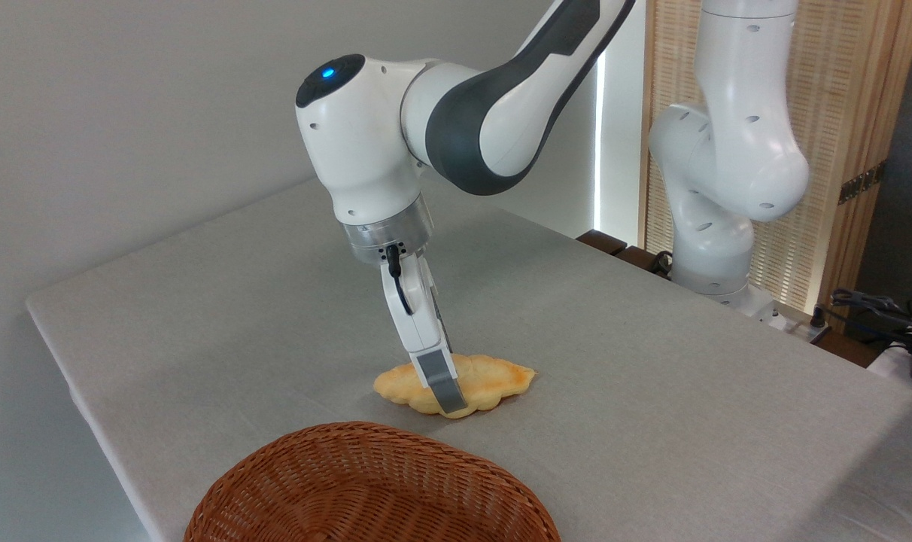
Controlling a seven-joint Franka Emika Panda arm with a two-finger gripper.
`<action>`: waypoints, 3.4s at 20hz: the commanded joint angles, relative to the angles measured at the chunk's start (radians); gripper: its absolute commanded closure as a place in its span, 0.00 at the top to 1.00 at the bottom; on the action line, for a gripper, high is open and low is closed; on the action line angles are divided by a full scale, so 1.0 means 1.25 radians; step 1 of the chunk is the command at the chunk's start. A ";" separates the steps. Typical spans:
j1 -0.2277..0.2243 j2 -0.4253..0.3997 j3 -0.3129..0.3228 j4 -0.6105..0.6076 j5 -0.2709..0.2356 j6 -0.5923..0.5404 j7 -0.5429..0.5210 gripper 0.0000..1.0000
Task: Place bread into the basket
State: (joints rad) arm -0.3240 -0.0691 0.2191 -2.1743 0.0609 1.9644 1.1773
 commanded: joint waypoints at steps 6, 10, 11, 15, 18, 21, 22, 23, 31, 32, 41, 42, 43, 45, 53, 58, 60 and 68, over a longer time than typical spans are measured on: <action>-0.001 -0.002 0.005 -0.006 0.009 0.012 0.019 0.38; -0.001 -0.002 0.005 -0.006 0.009 0.010 0.018 0.38; -0.001 -0.004 0.005 -0.004 0.009 0.009 0.015 0.38; 0.001 -0.024 0.009 0.030 -0.013 0.003 0.004 0.39; 0.000 -0.028 0.020 0.074 -0.038 0.000 -0.038 0.39; 0.001 -0.027 0.037 0.123 -0.060 0.004 -0.056 0.39; 0.001 -0.025 0.052 0.139 -0.069 0.011 -0.072 0.41; 0.001 -0.023 0.059 0.153 -0.071 0.022 -0.083 0.47; 0.001 0.001 0.146 0.194 -0.128 0.216 -0.182 0.61; 0.001 0.013 0.149 0.194 -0.128 0.252 -0.187 0.83; 0.001 0.056 0.151 0.192 -0.126 0.316 -0.187 1.00; 0.001 0.058 0.150 0.193 -0.126 0.316 -0.187 1.00; 0.001 0.058 0.150 0.193 -0.127 0.316 -0.187 1.00; 0.001 0.061 0.150 0.192 -0.126 0.316 -0.186 1.00; -0.002 0.046 0.141 0.194 -0.127 0.312 -0.190 1.00; -0.008 -0.018 0.100 0.219 -0.120 0.173 -0.284 1.00; -0.008 -0.024 0.089 0.238 -0.116 0.087 -0.306 1.00; -0.008 -0.026 0.078 0.257 -0.073 -0.058 -0.429 1.00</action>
State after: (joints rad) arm -0.3328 -0.1090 0.3122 -1.8632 -0.0785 1.9589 0.7086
